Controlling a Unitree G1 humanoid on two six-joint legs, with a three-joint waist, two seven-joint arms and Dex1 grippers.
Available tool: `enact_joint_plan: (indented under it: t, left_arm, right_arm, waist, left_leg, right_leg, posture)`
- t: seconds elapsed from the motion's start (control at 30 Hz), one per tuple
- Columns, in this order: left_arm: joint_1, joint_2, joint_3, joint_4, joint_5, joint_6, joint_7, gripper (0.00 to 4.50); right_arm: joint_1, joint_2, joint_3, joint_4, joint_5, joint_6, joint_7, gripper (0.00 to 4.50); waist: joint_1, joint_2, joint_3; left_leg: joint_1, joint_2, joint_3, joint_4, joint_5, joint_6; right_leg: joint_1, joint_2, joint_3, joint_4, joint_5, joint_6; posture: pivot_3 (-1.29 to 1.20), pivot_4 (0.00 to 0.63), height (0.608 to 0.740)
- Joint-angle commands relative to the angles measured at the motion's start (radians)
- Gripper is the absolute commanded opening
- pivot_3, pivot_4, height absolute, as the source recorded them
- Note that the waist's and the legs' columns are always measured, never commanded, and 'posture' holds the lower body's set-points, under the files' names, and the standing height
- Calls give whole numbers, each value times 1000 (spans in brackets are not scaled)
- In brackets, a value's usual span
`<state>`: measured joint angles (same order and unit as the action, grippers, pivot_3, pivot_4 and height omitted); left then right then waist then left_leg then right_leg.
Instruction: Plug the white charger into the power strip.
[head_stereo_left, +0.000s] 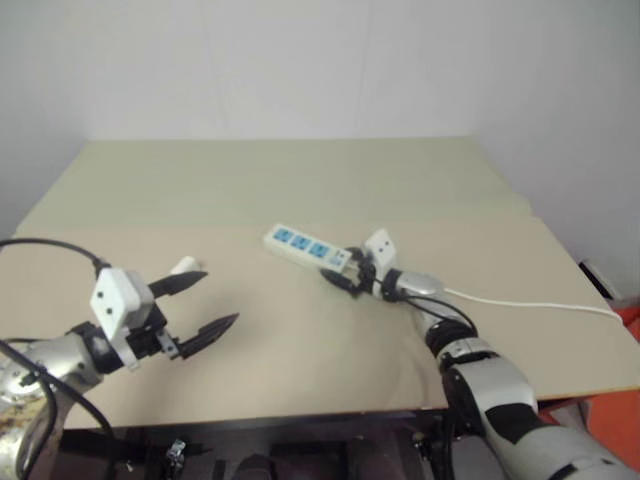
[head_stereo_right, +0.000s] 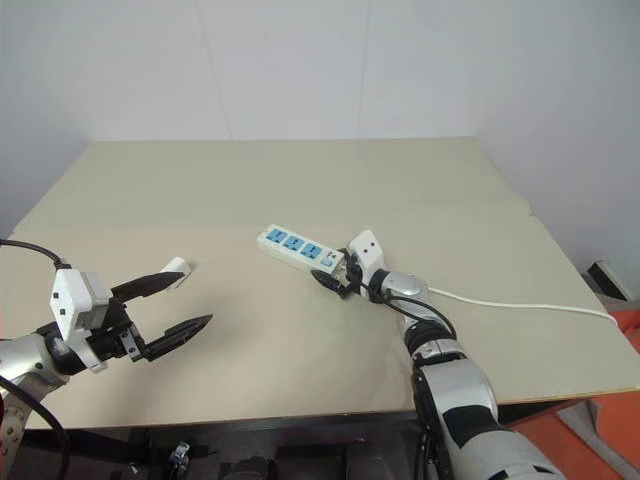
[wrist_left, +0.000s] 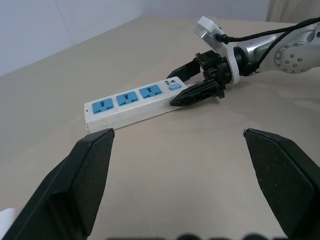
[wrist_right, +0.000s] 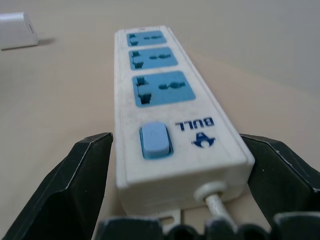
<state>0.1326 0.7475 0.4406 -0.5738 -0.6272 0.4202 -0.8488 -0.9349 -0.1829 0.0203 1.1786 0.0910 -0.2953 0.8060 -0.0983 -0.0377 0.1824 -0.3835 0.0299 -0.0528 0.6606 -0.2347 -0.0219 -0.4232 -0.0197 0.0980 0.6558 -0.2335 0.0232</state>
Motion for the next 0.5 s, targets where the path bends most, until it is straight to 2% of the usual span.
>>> enact_joint_plan:
  t: [0.03,0.33,0.5]
  left_arm:
    - [2,13,30,-23,-6,-20,-1,4500]
    - [12,16,48,-31,-14,-16,1,4500]
    - [27,20,62,-41,-20,-11,3,4500]
  right_arm:
    - [-34,10,-17,15,-8,-26,3,4477]
    - [-24,59,-17,61,-42,-28,-36,4477]
    - [-4,76,-24,70,-55,-40,-45,3428]
  waist:
    - [-1,0,0]
    - [-13,0,0]
    - [-26,0,0]
  left_leg:
    - [0,0,0,0,0,0]
    - [1,1,0,0,0,0]
    - [2,2,0,-1,0,0]
  right_leg:
    - [0,0,0,0,0,0]
    - [0,1,0,1,0,0]
    - [1,2,0,1,0,0]
  posture:
    - [0,150,740]
    - [0,150,740]
    - [0,150,740]
